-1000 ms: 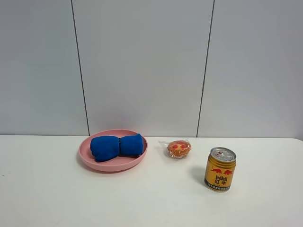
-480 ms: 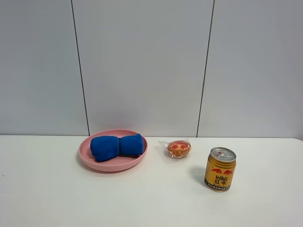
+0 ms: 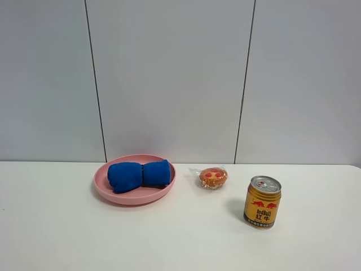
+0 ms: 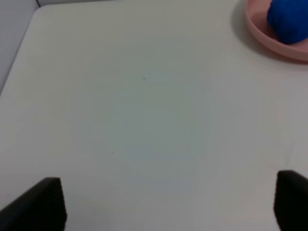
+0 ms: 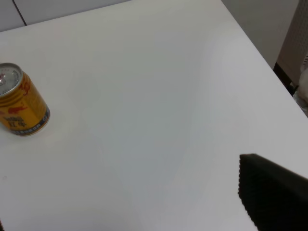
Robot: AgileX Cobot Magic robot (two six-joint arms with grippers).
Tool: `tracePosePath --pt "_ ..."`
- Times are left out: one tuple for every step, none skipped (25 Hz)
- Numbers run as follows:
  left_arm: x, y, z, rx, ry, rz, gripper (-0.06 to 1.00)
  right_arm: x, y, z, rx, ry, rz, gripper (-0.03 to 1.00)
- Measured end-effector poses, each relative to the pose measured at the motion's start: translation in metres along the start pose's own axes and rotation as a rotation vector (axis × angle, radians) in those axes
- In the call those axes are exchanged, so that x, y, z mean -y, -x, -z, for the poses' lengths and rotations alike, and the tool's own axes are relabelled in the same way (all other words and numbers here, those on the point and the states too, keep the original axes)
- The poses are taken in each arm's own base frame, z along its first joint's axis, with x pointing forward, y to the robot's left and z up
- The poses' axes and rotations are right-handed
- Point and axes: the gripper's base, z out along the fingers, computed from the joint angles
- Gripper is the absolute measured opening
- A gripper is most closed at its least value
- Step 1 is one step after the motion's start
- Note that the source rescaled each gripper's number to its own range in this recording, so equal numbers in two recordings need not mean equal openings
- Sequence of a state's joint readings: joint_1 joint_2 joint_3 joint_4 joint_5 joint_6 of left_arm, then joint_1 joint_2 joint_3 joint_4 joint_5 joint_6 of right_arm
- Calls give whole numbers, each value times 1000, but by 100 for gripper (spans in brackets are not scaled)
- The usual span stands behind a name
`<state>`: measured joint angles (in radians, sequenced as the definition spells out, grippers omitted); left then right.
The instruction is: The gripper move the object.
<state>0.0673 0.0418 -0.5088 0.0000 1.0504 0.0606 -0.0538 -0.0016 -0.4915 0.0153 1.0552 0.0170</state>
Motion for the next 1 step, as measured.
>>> tracePosePath --pt "0 0 0 0 0 0 97 0 0 0 0 0 0 100"
